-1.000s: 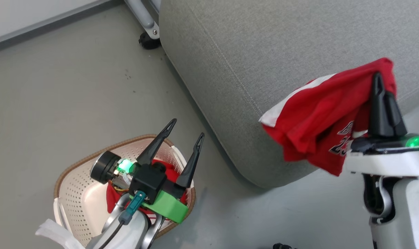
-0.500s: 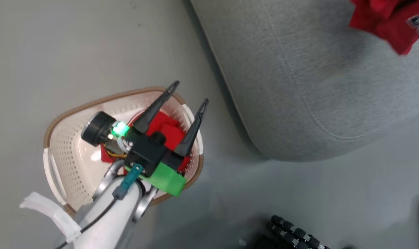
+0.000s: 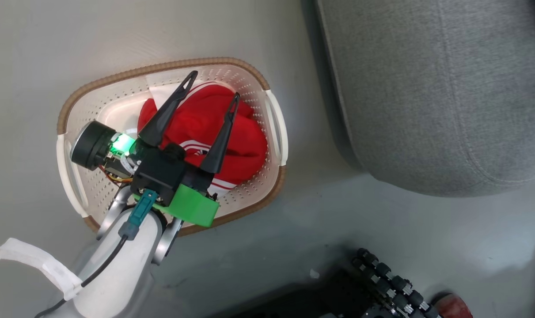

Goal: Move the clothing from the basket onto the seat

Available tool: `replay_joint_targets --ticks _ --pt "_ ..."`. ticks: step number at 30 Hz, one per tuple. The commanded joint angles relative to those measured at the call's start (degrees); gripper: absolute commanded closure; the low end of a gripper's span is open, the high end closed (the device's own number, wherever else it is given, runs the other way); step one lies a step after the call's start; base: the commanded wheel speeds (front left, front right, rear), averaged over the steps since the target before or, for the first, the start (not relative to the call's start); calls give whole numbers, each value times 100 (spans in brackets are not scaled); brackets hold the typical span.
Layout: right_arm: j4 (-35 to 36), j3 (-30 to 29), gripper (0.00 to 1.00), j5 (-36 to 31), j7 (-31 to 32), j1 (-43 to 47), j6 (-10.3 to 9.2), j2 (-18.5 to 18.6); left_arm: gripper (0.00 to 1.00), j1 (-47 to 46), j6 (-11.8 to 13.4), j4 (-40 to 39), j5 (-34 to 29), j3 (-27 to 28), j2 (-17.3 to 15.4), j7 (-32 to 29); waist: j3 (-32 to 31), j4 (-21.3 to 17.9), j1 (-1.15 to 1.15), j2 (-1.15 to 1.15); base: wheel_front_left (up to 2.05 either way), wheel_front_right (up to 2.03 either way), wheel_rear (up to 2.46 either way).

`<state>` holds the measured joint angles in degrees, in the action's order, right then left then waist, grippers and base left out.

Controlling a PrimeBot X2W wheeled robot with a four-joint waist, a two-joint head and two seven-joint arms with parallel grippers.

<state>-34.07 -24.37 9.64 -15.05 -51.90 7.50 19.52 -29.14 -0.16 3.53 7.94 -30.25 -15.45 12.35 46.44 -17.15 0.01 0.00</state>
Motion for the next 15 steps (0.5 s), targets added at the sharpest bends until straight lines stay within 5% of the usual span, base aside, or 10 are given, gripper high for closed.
replay_joint_targets --ticks 1,3,4,15 --pt "-78 -52 91 -61 -19 -58 -2 -65 0 -69 68 -18 33 30 -16 32 158 153 -1 0 0 0 0" --pt "-148 -133 56 -128 -19 5 -2 -124 0 -52 141 2 48 72 3 48 150 158 -1 0 0 0 0" --pt "-80 -245 0 -198 -19 57 -2 -131 0 -37 175 26 64 93 13 59 124 164 -1 0 0 0 0" --pt "948 -655 0 -572 -19 1284 -2 -991 0 137 446 341 155 282 369 294 -731 384 -1 0 0 0 0"
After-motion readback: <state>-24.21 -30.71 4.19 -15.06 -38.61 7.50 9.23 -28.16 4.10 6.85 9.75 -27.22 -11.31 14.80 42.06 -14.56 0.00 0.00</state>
